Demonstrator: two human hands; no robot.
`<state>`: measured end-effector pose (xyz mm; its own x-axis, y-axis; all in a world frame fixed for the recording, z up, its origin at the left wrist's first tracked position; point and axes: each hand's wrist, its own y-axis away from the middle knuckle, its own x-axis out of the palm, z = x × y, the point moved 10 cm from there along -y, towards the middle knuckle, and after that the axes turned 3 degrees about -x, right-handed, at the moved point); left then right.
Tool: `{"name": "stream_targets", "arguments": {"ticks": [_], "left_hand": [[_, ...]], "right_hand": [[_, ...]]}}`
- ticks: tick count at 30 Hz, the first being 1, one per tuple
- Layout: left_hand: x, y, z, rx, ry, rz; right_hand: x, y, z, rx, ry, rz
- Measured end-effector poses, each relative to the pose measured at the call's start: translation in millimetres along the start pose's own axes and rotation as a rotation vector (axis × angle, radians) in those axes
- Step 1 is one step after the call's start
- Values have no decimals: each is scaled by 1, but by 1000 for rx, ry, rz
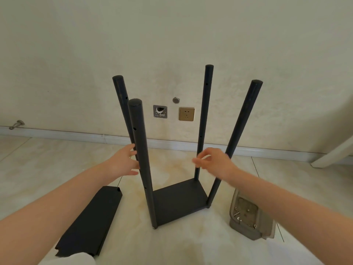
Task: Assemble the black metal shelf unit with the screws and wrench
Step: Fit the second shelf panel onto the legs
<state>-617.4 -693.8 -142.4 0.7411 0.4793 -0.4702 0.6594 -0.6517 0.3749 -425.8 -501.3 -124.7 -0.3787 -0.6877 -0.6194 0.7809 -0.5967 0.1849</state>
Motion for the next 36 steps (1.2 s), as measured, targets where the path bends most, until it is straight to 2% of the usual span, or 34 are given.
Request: {"name": "stream_targets", "arguments": {"ticks": [3, 6, 10, 13, 23, 29, 36], "left_hand": [[12, 18, 7, 19, -40, 123], [24, 33, 7, 76, -105, 205], [21, 38, -4, 132, -97, 14], [21, 37, -5, 144, -70, -115], [2, 23, -4, 184, 75, -178], [-15, 14, -10, 188, 188, -284], [-4, 8, -13, 216, 184, -251]], "right_hand": [[-39, -6, -55, 239, -45, 53], [-70, 0, -90, 355, -38, -17], [-83, -10, -77, 224, -199, -143], [-86, -15, -56, 119, -193, -186], [-75, 14, -43, 74, 48, -351], [-63, 29, -48, 50, 16, -415], [-77, 25, -56, 52, -41, -459]]}}
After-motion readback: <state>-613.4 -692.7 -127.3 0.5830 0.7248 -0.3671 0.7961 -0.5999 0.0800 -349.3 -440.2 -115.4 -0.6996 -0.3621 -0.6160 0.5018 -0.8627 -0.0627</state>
